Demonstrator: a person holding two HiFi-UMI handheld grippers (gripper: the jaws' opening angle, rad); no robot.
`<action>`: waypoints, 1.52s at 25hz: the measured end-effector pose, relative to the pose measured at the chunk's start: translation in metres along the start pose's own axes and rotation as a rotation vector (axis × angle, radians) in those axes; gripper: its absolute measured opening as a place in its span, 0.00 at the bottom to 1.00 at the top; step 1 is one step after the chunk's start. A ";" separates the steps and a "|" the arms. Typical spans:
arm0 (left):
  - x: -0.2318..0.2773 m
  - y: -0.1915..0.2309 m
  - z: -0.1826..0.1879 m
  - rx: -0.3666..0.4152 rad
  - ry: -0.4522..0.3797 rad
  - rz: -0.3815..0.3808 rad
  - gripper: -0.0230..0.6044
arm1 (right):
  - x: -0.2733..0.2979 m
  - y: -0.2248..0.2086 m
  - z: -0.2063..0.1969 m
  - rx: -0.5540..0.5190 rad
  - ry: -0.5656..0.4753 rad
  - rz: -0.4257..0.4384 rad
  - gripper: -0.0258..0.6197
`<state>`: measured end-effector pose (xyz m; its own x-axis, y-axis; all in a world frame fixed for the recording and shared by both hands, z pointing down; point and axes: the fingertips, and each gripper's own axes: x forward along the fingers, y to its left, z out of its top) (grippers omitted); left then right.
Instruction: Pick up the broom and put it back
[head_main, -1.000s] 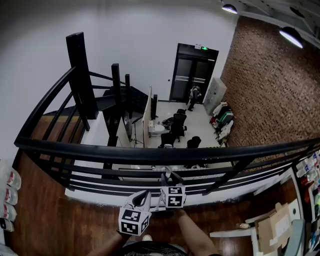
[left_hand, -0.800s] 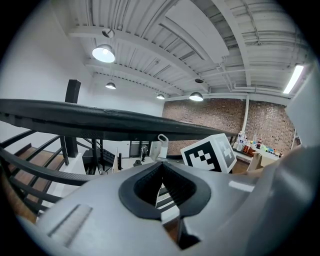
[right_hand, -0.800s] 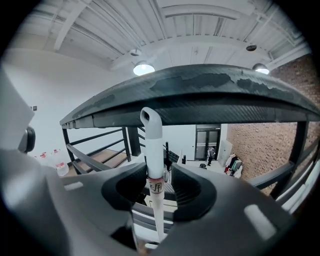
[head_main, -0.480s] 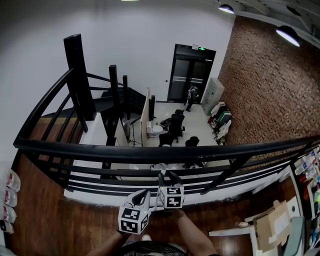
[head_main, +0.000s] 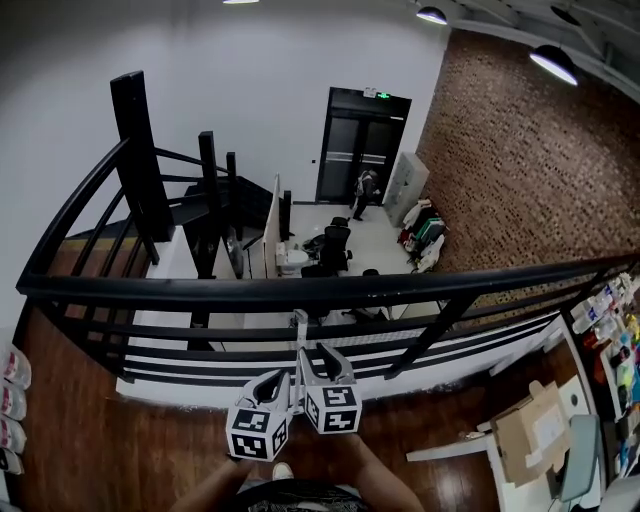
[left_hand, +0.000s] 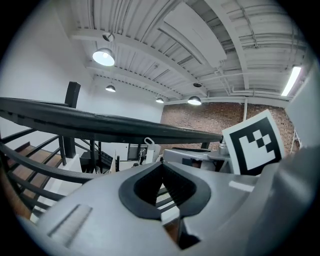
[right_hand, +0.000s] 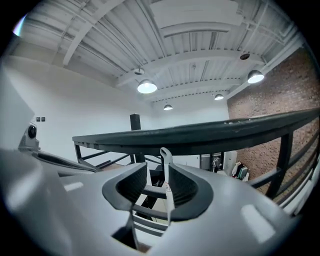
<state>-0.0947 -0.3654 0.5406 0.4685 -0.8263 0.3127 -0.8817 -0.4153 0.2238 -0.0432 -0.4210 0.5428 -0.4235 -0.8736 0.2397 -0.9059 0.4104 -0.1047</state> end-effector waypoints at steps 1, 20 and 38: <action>-0.002 -0.006 0.000 -0.004 -0.005 -0.002 0.05 | -0.009 0.001 0.003 -0.003 -0.008 0.001 0.23; -0.066 -0.140 -0.028 -0.011 -0.063 0.007 0.05 | -0.198 -0.015 0.014 -0.020 -0.094 0.000 0.06; -0.160 -0.240 -0.069 0.030 -0.103 0.023 0.05 | -0.336 0.008 -0.019 -0.012 -0.120 0.051 0.04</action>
<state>0.0458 -0.1071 0.5009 0.4410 -0.8700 0.2206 -0.8944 -0.4054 0.1890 0.0924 -0.1190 0.4794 -0.4670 -0.8765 0.1168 -0.8835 0.4571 -0.1024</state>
